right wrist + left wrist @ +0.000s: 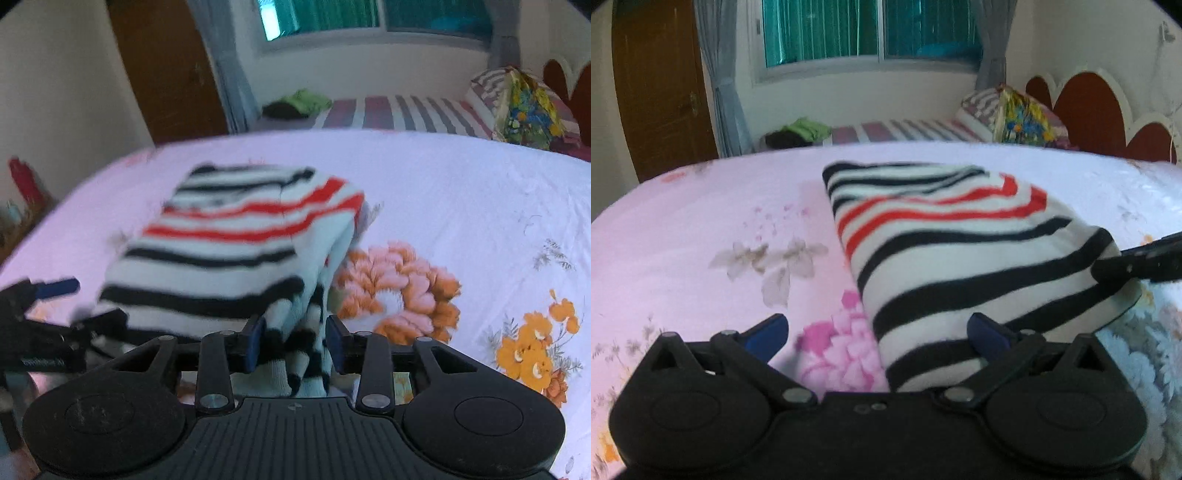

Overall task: Fold small clothes
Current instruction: 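Press and square the folded bundle with both open grippers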

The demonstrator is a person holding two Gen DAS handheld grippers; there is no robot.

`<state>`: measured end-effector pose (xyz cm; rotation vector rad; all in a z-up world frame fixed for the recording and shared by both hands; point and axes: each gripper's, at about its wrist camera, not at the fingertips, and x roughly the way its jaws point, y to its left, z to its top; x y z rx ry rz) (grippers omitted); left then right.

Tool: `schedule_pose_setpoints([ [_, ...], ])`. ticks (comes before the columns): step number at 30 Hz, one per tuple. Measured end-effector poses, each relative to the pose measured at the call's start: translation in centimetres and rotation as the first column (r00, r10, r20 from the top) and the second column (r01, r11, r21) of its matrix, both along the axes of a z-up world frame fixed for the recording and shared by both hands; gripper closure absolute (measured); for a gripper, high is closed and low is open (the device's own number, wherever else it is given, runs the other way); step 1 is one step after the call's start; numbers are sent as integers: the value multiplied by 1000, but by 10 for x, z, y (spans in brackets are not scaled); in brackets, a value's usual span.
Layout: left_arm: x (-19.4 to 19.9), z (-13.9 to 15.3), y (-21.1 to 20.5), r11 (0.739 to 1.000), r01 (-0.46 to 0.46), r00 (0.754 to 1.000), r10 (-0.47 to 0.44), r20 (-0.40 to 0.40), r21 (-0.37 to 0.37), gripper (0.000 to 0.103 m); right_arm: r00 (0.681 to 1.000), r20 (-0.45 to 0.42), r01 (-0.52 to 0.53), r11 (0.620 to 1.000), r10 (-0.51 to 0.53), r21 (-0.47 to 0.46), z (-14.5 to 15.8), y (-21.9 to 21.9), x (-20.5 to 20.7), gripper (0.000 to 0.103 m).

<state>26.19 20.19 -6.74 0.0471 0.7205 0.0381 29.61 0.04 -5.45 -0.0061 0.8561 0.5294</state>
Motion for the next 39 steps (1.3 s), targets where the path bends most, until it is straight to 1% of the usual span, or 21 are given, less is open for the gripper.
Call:
schedule_pose_setpoints([
  [3,0,4,1,1000,-2,1000,2,-6,-7,1,1000,-6,23,1000,-23,14,-12,-2,4,68],
  [4,-3,6,1,1000,-2,1000,2,-6,-3,1,1000,1,21,1000,-21,8,-10,1,1,82],
  [5,-4,7,1,1000,-3,1000,3,-4,-4,1,1000,18,19,1000,-18,-6,-4,5,-4,87],
  [7,-6,5,2,1000,-2,1000,2,-13,24,1,998,56,17,998,-14,-58,-5,12,-10,87],
  [8,-4,-3,1,999,3,999,-1,-37,39,1,999,35,25,998,-23,-55,-13,12,-8,87],
  [9,-2,-11,2,1000,1,998,1,-67,30,1,999,21,41,998,-40,-37,-17,9,-6,78],
  [10,0,-14,4,1000,-10,998,11,-64,6,1,997,25,77,996,-76,-46,-20,7,-2,59],
  [13,-6,-6,8,998,-45,998,43,-55,-32,1,993,-7,114,993,-114,-13,-6,-1,-2,57],
  [17,-18,-2,7,998,-51,998,50,-37,-28,1,988,119,98,995,-101,29,27,-2,-24,57],
  [19,-18,-9,8,997,-65,997,63,-51,-35,1,994,103,27,999,-31,41,22,8,-26,56],
  [21,-18,-11,8,995,-82,995,78,-56,-65,1,1000,26,-4,998,6,-67,-3,25,-17,56],
  [22,-17,-11,9,994,-81,995,77,-62,-72,1,1000,-12,13,997,-14,-71,-16,25,-13,52],
  [24,-17,-11,10,995,-78,995,74,-62,-65,1,993,-68,98,995,-97,16,-21,10,-5,39],
  [25,-17,-9,10,995,-75,996,71,-62,-61,1,990,-79,119,993,-116,30,-18,5,-5,39],
  [29,-22,-6,9,995,-80,995,77,-61,-55,1,987,65,143,990,-144,13,11,-3,-26,38],
  [30,-24,-7,8,995,-85,995,82,-59,-50,1,989,66,129,992,-130,11,10,-3,-28,29],
  [31,-25,-8,7,994,-97,994,94,-59,-51,1,993,46,113,993,-112,-20,3,0,-28,0],
  [33,-27,-8,5,990,-124,990,119,-70,-67,1,991,-101,71,982,-90,-174,-28,13,-19,0],
  [34,-28,-7,4,989,-132,988,127,-83,-62,1,996,-32,79,984,-85,-158,-27,12,-25,0],
  [36,-35,-2,-1,991,-127,988,123,-91,-37,1,994,-57,84,985,-93,-149,-27,8,-27,0],
  [39,-53,6,-10,991,-131,990,131,-59,11,1,989,-12,146,989,-146,-28,-15,-12,-39,0],
])
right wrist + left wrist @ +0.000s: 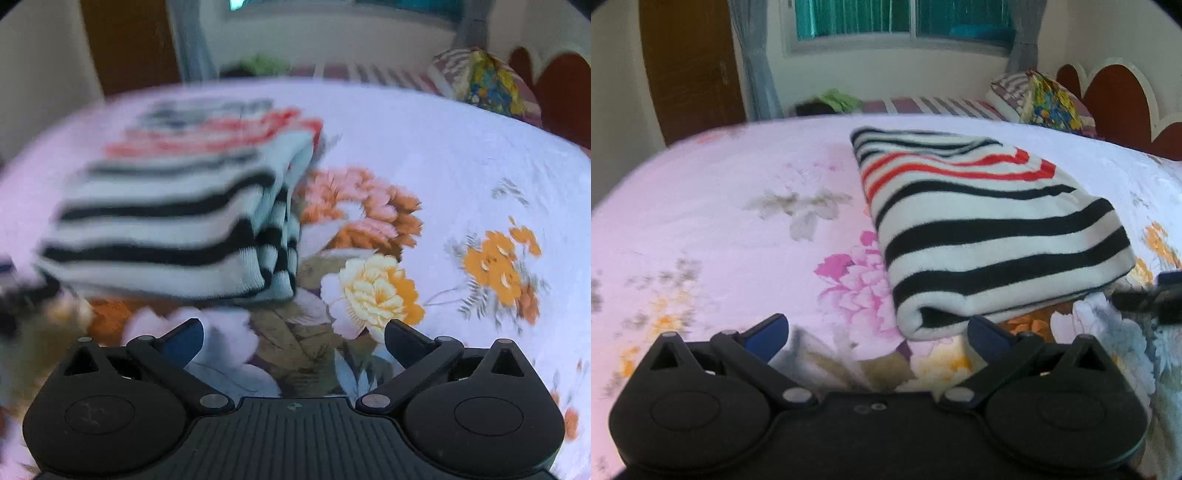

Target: Fold small clothes

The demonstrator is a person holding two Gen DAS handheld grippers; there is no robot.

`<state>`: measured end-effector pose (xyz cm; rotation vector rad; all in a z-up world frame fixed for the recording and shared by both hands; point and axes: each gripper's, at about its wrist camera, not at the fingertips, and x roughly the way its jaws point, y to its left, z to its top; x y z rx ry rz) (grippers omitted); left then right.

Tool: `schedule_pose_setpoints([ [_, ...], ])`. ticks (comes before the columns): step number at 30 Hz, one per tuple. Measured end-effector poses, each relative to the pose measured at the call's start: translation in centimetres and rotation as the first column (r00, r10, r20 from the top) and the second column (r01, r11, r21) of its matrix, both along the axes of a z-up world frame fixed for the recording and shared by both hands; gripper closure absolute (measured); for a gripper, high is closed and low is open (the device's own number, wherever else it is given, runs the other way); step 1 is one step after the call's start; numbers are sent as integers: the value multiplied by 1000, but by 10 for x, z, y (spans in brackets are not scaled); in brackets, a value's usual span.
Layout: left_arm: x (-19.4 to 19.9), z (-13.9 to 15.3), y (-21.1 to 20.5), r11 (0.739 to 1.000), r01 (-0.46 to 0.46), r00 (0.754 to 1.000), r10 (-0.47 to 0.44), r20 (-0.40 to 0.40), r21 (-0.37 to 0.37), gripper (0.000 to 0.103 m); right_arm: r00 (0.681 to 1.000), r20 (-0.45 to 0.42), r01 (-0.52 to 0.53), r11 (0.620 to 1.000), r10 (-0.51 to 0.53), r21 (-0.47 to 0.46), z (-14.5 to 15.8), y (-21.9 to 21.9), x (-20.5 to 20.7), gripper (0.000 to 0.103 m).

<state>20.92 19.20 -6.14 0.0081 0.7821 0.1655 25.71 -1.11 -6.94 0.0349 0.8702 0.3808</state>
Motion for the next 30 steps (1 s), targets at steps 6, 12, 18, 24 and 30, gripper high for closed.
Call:
schedule_pose_setpoints([
  [6,-36,27,-9,999,-35,999,35,31,-24,1,994,101,-30,999,32,-13,30,-15,-22,0],
  [12,-84,69,-36,999,-43,995,45,90,-17,1,981,188,-47,999,42,22,88,-41,-89,0],
  [18,-140,109,-67,999,-37,993,38,112,-16,1,965,257,-63,997,48,50,133,-65,-160,0],
  [24,-196,137,-92,1000,-28,988,27,154,3,1,949,311,-78,993,48,85,160,-89,-219,0],
  [30,-237,152,-107,999,-34,979,33,203,3,1,935,348,-110,989,71,94,178,-97,-260,0],
])
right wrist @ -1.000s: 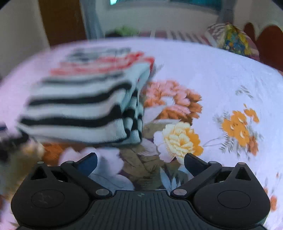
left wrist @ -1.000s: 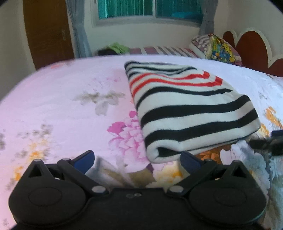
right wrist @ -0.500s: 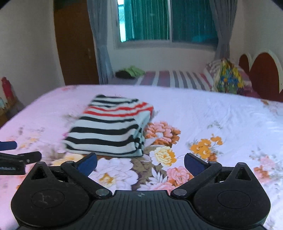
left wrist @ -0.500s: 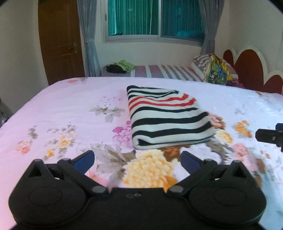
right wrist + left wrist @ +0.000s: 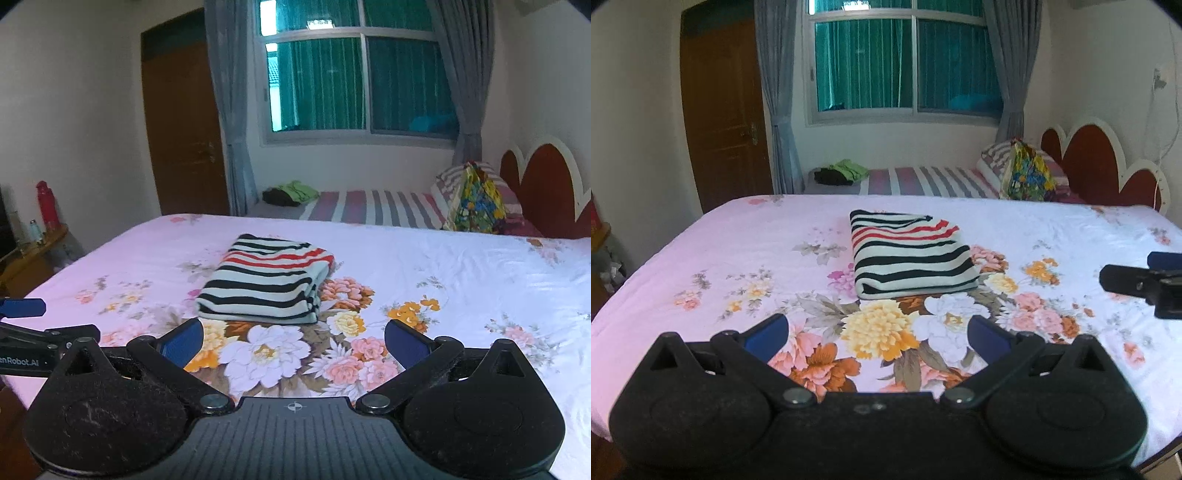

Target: Fold small clothes

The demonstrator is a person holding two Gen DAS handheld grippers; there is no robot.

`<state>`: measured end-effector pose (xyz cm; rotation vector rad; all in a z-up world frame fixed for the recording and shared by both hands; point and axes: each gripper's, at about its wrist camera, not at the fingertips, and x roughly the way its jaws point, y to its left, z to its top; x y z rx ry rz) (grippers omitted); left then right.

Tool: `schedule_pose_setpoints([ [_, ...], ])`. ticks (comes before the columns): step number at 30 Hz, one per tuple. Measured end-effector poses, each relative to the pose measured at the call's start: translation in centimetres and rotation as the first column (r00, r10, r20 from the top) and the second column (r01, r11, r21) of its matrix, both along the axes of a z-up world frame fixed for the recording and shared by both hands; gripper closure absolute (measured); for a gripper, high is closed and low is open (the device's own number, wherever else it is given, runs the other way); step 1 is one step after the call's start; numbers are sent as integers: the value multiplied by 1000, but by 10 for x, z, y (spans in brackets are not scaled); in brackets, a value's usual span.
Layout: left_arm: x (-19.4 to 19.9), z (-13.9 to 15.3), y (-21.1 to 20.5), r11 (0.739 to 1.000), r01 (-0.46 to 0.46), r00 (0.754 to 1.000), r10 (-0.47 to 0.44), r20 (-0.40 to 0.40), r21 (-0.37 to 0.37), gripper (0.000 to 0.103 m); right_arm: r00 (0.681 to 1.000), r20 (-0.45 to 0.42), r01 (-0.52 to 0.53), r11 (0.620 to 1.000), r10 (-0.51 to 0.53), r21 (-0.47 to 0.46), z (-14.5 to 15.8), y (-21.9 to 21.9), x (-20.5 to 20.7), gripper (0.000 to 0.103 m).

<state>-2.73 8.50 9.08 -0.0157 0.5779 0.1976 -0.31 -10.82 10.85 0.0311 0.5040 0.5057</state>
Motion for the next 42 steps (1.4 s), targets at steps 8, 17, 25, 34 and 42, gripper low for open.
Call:
schedule_pose_setpoints([
  [8,-26,12,-11,1000,-5,999,5,53,-1,1,999,41,-20,1000,19,24,17,-10,-33,0],
  [17,-37,19,-18,1000,-4,997,3,76,9,1,997,76,-14,999,10,47,31,-22,-46,0],
  [25,-38,27,-18,1000,9,995,-11,98,21,1,996,83,1,998,-7,69,35,-32,-47,0],
  [34,-37,28,-16,1000,12,994,-14,104,23,1,997,81,2,998,-7,64,37,-33,-47,0],
  [42,-36,28,-16,1000,9,994,-11,105,20,1,997,81,-1,998,-4,61,38,-33,-46,0],
])
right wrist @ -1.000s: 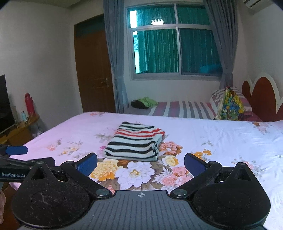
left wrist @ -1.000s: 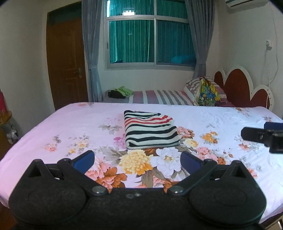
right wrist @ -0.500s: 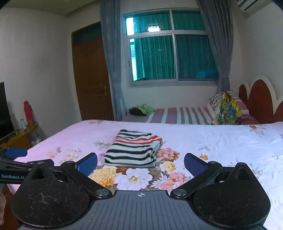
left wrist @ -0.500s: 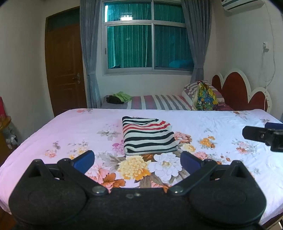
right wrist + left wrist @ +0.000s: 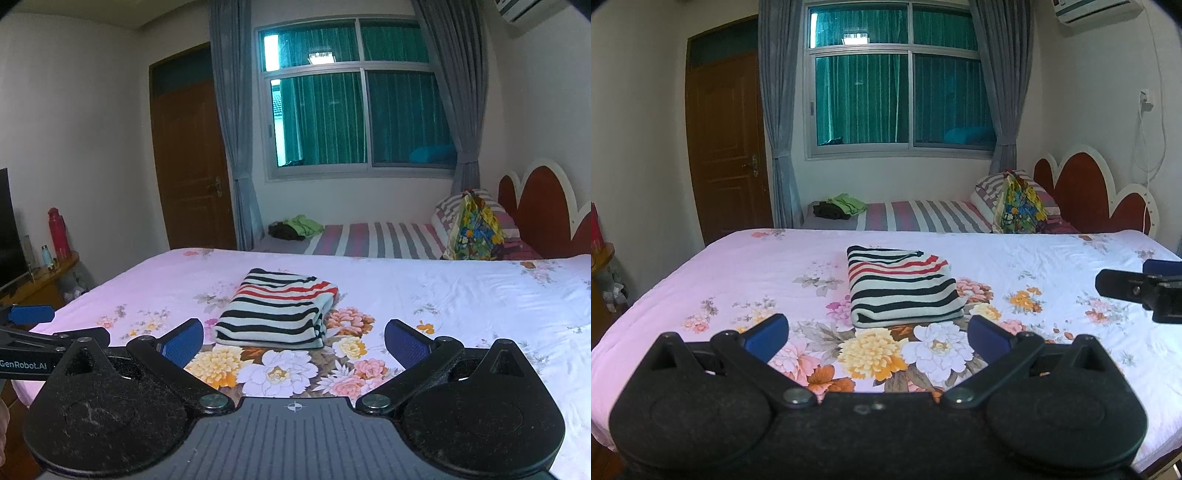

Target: Fold small clothes

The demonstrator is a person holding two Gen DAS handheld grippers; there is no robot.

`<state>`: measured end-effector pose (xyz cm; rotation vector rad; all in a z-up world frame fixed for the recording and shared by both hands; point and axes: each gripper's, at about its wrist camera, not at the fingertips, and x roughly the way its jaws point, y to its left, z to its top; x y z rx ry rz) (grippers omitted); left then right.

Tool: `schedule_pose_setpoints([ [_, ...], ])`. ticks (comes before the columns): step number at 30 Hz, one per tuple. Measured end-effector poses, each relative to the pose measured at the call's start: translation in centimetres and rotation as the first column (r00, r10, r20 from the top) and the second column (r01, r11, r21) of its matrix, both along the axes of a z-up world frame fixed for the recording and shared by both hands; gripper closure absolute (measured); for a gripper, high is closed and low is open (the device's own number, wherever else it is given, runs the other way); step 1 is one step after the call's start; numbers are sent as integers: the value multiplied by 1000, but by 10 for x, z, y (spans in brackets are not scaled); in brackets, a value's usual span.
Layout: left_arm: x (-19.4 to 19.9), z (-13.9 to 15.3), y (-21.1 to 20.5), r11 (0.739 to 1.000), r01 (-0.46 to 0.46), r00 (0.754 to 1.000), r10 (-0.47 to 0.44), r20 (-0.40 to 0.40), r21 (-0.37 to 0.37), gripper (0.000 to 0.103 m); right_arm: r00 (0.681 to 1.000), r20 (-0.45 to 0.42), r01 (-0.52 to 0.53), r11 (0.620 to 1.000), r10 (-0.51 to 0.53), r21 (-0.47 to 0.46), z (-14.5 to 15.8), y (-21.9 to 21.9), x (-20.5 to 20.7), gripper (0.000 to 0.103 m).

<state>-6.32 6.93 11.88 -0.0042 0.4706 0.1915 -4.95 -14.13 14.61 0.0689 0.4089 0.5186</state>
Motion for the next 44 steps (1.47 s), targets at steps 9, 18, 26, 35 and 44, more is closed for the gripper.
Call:
schedule_pose_setpoints([
  [9,2,-2,0,1000,-1,1000,1,4,6,1,1000,2,2,1000,-2,-7,0,-3,2,0],
  [18,2,-3,-6,1000,-6,1000,6,6,7,1,1000,0,-7,1000,7,-9,0,-8,4,0],
  [26,3,-5,-7,1000,-10,1000,10,5,8,1,1000,-9,-10,1000,10,-16,-3,-15,7,0],
  [35,5,-8,-11,1000,0,1000,-1,13,28,1,1000,-12,-13,1000,12,-15,-4,-19,10,0],
  [44,5,-7,-8,1000,5,1000,-6,26,17,1,999,-23,-34,999,34,-20,-7,-18,13,0],
])
